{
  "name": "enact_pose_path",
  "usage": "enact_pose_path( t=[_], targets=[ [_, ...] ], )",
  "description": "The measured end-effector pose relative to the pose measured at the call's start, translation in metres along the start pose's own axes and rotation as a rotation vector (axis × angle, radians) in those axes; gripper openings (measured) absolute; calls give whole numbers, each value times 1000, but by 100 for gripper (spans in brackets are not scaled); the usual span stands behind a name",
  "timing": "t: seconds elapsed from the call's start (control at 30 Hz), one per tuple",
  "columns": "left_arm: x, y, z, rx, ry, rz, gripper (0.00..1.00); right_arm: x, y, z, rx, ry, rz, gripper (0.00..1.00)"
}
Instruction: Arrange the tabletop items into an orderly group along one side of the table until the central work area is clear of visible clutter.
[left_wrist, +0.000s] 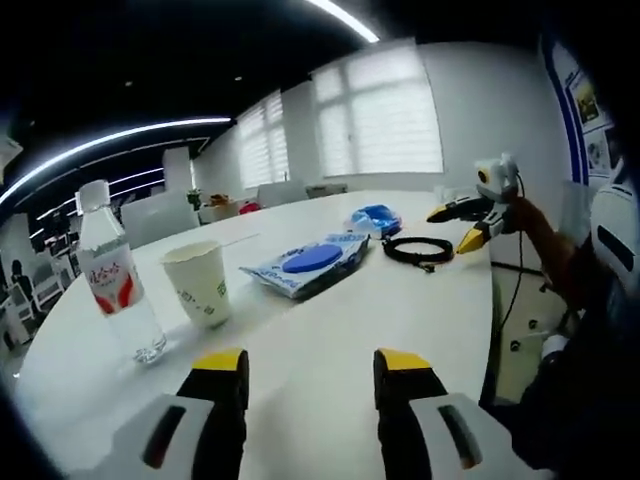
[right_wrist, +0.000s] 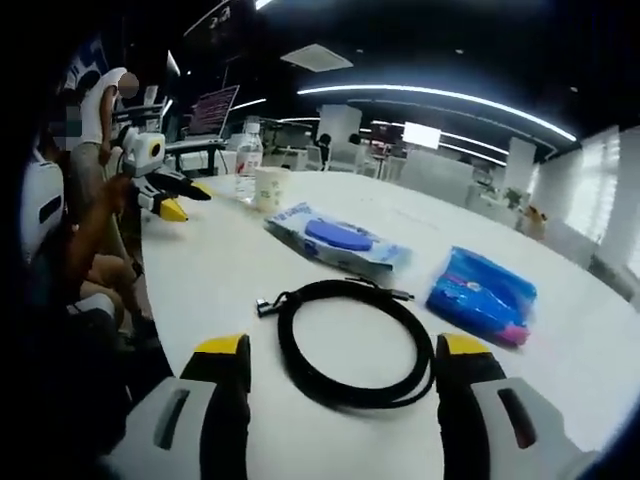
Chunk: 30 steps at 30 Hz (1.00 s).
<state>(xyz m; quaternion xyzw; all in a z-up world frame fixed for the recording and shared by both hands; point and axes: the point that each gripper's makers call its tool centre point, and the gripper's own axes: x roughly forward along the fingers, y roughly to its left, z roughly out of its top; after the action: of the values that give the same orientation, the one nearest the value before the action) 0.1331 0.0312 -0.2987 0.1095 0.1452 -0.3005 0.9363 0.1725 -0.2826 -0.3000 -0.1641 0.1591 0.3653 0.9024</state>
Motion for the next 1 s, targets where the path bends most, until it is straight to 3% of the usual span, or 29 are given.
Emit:
enact_pose_path(
  t=[0.23,0.43,0.6,1.0],
  targets=[
    [-7,3,-3,-4,-3,-8,52,-4,-2,-2,8,5,4,77],
    [-15,7,-5,-13,-6,-4,56,-12,-18,-6,26,-4,-30,77],
    [-25,15,-8,-16,3,28,63,-22,-33,-15,37,7,-65,86],
    [-44,11,-9,-26,-16,25,80,-41,-36,-26,36,35,-70,100]
  ],
)
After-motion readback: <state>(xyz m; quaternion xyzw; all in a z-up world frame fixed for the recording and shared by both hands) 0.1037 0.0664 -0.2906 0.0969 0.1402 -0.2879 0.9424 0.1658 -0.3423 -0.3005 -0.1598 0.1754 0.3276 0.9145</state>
